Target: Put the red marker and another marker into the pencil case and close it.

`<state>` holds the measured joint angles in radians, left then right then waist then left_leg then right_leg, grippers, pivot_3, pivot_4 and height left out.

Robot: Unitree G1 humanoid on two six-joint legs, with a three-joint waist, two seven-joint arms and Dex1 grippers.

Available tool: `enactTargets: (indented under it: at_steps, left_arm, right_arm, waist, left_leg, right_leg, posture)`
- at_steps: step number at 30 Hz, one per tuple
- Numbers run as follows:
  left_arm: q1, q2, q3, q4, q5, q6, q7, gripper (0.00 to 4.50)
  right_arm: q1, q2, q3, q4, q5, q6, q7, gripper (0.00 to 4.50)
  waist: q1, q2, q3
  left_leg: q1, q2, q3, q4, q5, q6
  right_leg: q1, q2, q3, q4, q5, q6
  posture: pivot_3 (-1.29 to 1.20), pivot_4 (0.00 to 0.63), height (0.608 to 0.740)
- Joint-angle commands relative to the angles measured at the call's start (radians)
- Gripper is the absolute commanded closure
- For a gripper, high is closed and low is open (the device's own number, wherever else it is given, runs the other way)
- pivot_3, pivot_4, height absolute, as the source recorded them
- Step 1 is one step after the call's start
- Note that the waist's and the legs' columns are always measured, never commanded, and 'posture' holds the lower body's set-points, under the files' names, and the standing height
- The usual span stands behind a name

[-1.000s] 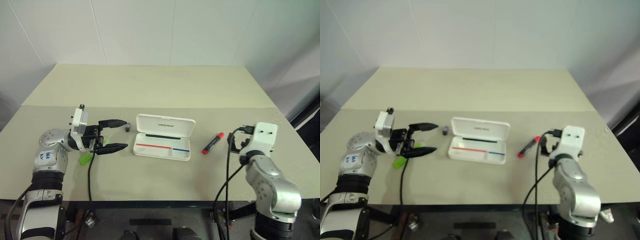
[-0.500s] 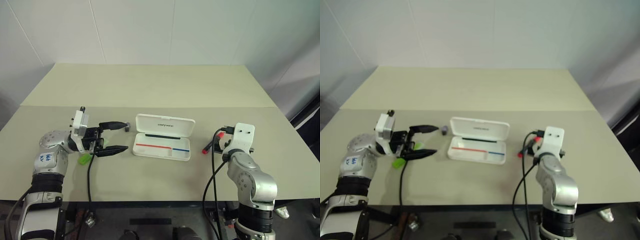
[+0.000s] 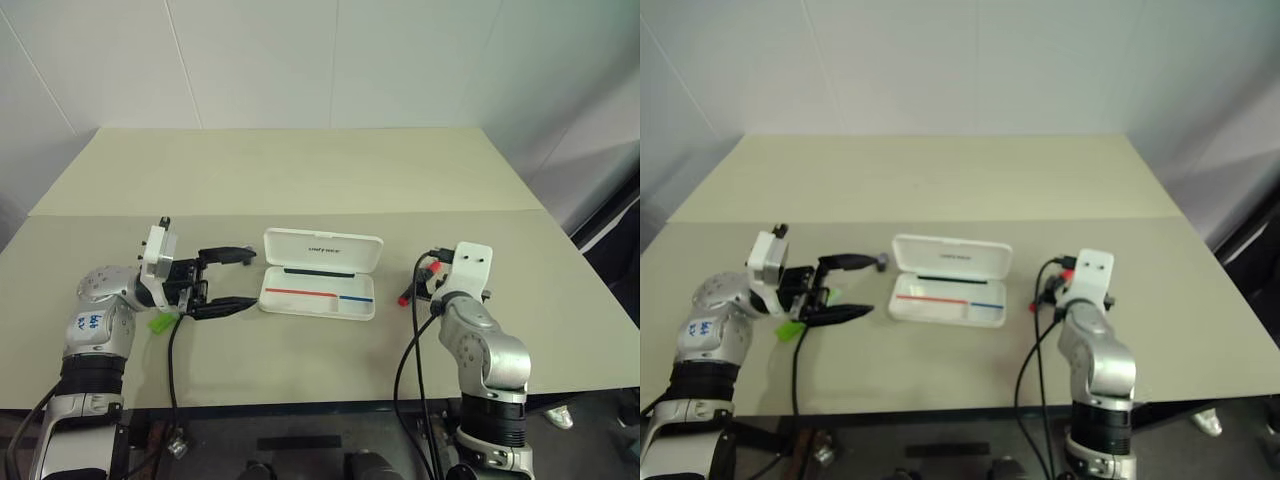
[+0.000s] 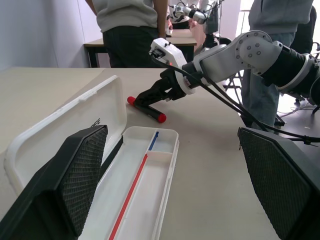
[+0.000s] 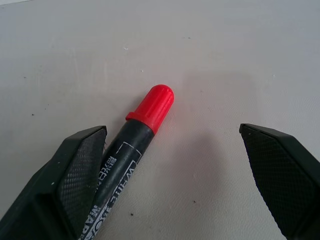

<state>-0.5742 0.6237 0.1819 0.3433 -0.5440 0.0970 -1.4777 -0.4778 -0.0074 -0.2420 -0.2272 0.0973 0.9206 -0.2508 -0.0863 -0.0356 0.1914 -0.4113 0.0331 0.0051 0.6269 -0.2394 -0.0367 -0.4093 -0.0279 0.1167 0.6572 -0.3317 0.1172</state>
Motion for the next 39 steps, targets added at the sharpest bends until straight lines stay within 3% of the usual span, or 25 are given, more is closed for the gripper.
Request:
enactTargets:
  at_steps: [1, 15, 18, 28, 35, 39]
  left_arm:
    - [0.012, 0.007, 0.024, -0.055, -0.029, 0.006, 0.013, 0.03]
    - [0.053, 0.014, 0.038, -0.114, -0.039, 0.024, 0.047, 0.03]
    - [0.056, 0.016, 0.039, -0.120, -0.040, 0.026, 0.051, 0.00]
    - [0.044, 0.011, 0.028, -0.109, -0.038, 0.031, 0.046, 0.00]
    - [0.018, -0.004, 0.013, -0.082, -0.032, 0.024, 0.033, 0.00]
    - [-0.007, -0.014, 0.002, -0.050, -0.024, 0.013, 0.019, 0.00]
  right_arm:
    - [-0.013, 0.008, -0.003, 0.026, -0.014, -0.018, -0.019, 0.00]
    - [-0.038, 0.017, -0.013, 0.117, -0.025, -0.008, -0.041, 0.00]
    - [-0.034, 0.014, -0.036, 0.132, -0.031, 0.025, -0.066, 0.58]
    - [0.017, -0.038, -0.068, 0.053, -0.035, 0.043, -0.060, 3.75]
    - [0.092, -0.194, -0.021, -0.047, -0.014, -0.005, 0.084, 3.89]
    - [0.114, -0.356, 0.026, -0.150, 0.006, -0.048, 0.246, 3.89]
  waist:
    - [0.000, 0.000, 0.000]
    - [-0.001, 0.000, 0.000]
    - [0.000, 0.000, 0.000]
    - [0.031, -0.001, -0.001]
    - [0.057, -0.001, -0.001]
    - [0.054, 0.002, 0.001]
  left_leg:
    - [0.000, 0.000, 0.000, 0.000, 0.000, 0.000]
    - [0.000, 0.001, 0.000, 0.000, 0.000, 0.000]
    - [0.001, 0.001, 0.000, 0.000, 0.000, 0.000]
    - [0.001, -0.002, -0.004, -0.002, 0.000, 0.000]
    - [-0.004, -0.008, -0.008, -0.005, 0.000, 0.003]
    - [-0.012, -0.007, -0.007, -0.004, 0.000, 0.003]
  right_leg:
    - [0.000, 0.000, 0.000, 0.000, 0.000, 0.000]
    - [0.000, -0.001, 0.000, 0.000, 0.000, 0.000]
    - [0.001, -0.001, 0.001, 0.000, 0.000, 0.000]
    - [0.006, -0.010, -0.004, -0.006, 0.000, 0.000]
    - [0.008, -0.015, -0.011, -0.018, 0.000, 0.000]
    - [-0.001, -0.014, -0.011, -0.016, 0.002, 0.004]
  posture:
    - [0.00, 0.150, 0.740]
    - [0.00, 0.150, 0.740]
    - [0.00, 0.150, 0.740]
    - [0.00, 0.150, 0.740]
    - [0.00, 0.150, 0.740]
    - [0.00, 0.150, 0.740]
